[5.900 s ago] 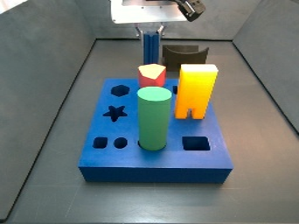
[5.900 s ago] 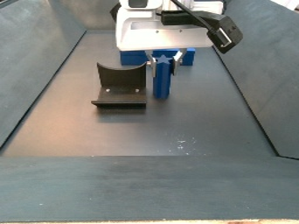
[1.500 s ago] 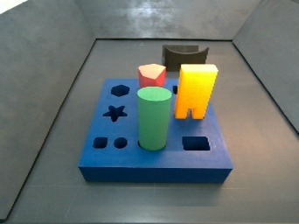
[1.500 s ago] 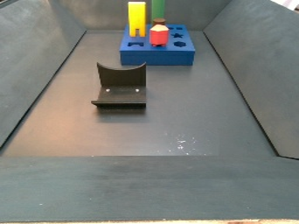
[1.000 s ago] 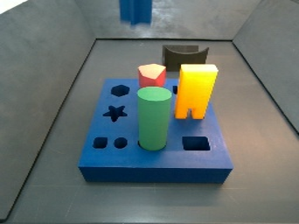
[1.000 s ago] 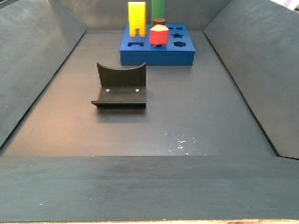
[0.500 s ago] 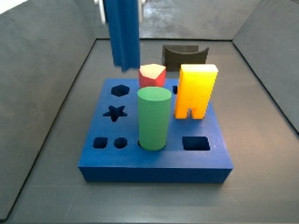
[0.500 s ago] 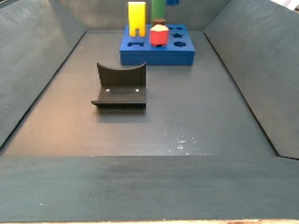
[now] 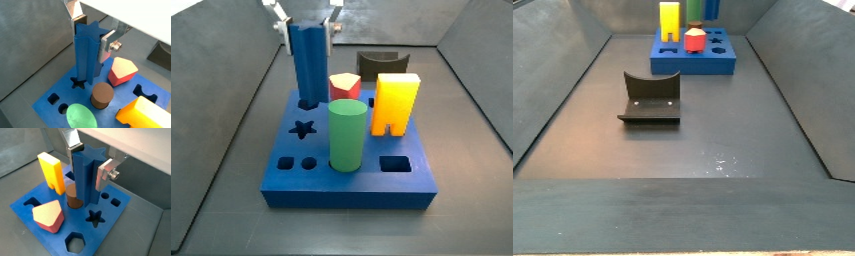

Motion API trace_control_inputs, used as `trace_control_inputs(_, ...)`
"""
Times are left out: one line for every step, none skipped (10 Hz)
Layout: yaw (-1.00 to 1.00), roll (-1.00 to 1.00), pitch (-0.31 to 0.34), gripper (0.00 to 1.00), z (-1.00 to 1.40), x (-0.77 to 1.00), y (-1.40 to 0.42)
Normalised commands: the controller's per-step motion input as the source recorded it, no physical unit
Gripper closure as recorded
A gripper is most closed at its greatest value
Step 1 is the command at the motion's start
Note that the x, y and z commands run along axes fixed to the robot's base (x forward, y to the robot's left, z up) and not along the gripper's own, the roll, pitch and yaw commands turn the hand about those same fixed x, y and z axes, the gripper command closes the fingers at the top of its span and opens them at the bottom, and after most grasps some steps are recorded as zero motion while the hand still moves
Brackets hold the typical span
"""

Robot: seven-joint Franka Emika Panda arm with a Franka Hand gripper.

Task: Pick up the star object. Move up. Move to above the board. Insert the star object.
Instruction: Insert the star object.

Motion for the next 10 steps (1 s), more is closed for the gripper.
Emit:
trace_control_inputs(0.00,0.13,0.003,1.00,-0.34,0.00,-0.07)
trace_control_inputs(0.00,0.14,0.000,1.00,-0.34,0.00,-0.05)
trace_control_inputs(0.00,0.18,0.011,1.00,-0.28,-0.03,-0.04)
trace_control_inputs(0.00,0.08,0.039,1.00,-0.10,0.00,0.00)
trace_control_inputs(0.00,0.00,0.000,1.00,-0.02,0.00,0.00)
trace_control_inputs(0.01,0.00,-0.031,1.00,-0.21,0.00,0.00)
trace_control_inputs(0.02,0.11,0.000,1.00,-0.42,0.00,0.00)
trace_control_inputs(0.00,0.16,0.000,1.00,-0.51,0.00,-0.01)
trace_control_inputs(0.00,0.17,-0.009,1.00,-0.53,0.00,-0.08)
trace_control_inputs(0.00,0.18,0.000,1.00,-0.39,0.00,-0.12)
